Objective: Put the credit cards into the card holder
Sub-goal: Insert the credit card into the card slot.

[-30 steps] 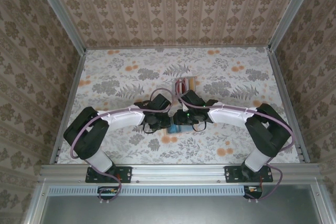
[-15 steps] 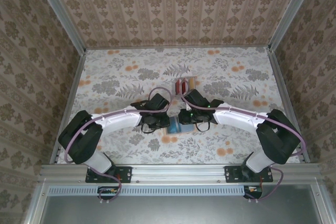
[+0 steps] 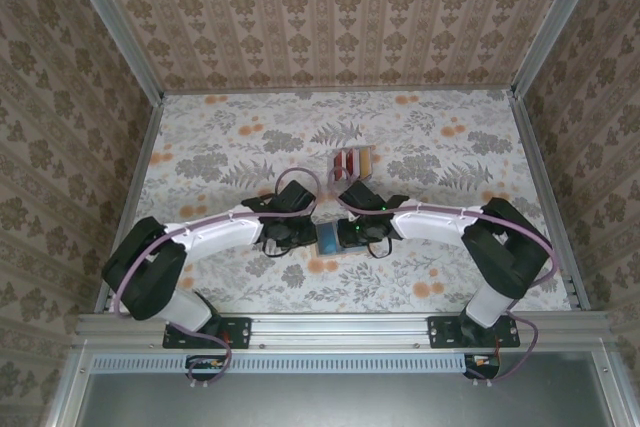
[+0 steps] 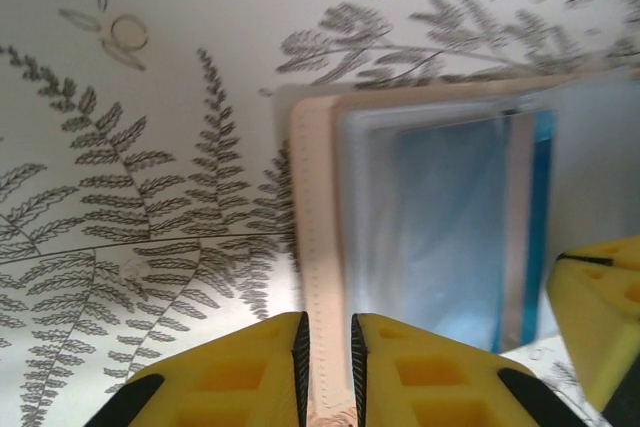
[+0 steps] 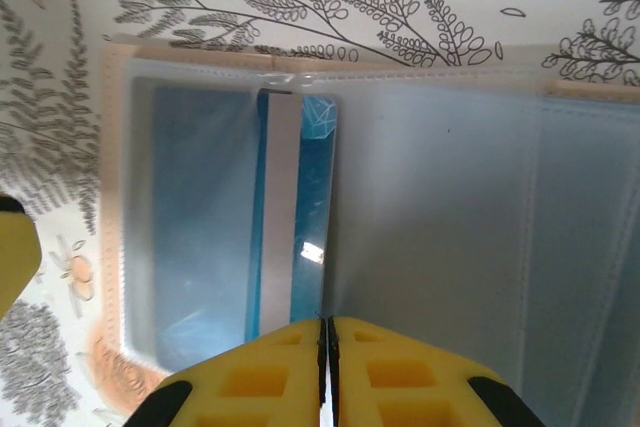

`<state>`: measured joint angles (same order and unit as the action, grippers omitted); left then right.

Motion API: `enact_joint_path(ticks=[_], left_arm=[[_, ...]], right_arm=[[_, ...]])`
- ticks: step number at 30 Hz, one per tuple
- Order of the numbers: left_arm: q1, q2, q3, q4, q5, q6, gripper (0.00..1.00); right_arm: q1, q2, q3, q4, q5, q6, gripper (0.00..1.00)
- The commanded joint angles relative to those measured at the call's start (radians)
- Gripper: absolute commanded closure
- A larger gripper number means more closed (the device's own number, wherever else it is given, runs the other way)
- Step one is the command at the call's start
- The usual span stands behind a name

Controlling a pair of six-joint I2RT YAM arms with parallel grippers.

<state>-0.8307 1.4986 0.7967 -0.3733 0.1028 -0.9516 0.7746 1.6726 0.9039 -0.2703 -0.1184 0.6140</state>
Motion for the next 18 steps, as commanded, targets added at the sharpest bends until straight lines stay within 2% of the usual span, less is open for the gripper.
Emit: enact_joint_path(ticks=[1,18], left_arm=[[0.001,0.030,-0.019,0.027,0.017,-0.022,0.80],[-0.051,0.128,-0.016,0.113,0.034,-0.064,0.83]], right_arm=[[0.007,0.022,0.033,-0.023,0.057,-0.021,0.86],[0.076,0.104,0.099,0.018,0.015,-0.011,0.86]])
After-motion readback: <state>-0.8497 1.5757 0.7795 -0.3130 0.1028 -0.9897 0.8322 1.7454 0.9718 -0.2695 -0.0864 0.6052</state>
